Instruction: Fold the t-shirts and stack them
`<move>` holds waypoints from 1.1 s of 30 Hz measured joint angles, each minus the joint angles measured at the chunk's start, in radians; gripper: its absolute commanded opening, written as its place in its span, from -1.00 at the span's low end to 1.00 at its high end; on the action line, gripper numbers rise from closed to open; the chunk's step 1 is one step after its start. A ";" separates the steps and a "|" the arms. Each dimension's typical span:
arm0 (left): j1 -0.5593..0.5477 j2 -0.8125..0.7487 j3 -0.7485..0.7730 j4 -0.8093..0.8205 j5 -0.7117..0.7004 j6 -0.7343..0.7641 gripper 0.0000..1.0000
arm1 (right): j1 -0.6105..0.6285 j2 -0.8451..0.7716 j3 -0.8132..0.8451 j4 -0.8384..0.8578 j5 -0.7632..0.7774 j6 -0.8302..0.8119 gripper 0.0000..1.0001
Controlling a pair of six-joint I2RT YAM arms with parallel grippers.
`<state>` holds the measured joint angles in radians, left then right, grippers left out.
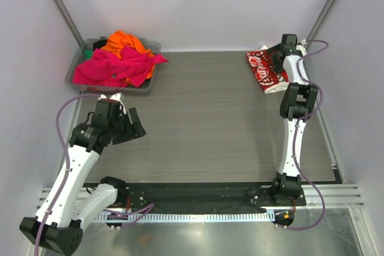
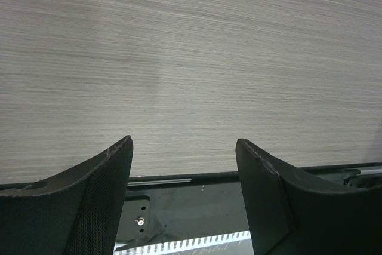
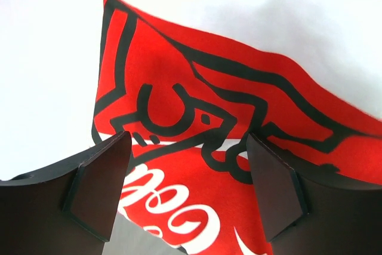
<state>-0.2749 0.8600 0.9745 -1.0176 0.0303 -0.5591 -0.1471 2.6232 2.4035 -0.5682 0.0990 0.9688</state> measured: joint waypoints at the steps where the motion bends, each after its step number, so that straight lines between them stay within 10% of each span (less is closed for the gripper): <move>1: 0.000 0.000 -0.003 0.003 0.000 0.000 0.42 | -0.008 0.016 0.026 0.001 0.011 0.003 0.69; 11: 0.000 -0.036 -0.016 0.024 0.000 -0.001 0.42 | -0.045 0.114 0.152 0.085 0.066 0.052 0.68; 33: 0.000 -0.096 -0.016 0.034 -0.004 -0.006 0.42 | 0.086 -0.105 -0.243 0.284 0.018 0.210 0.84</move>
<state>-0.2749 0.7643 0.9588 -0.9840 0.0265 -0.5655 -0.0612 2.5187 2.1609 -0.2840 0.1165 1.1786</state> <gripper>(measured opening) 0.711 0.919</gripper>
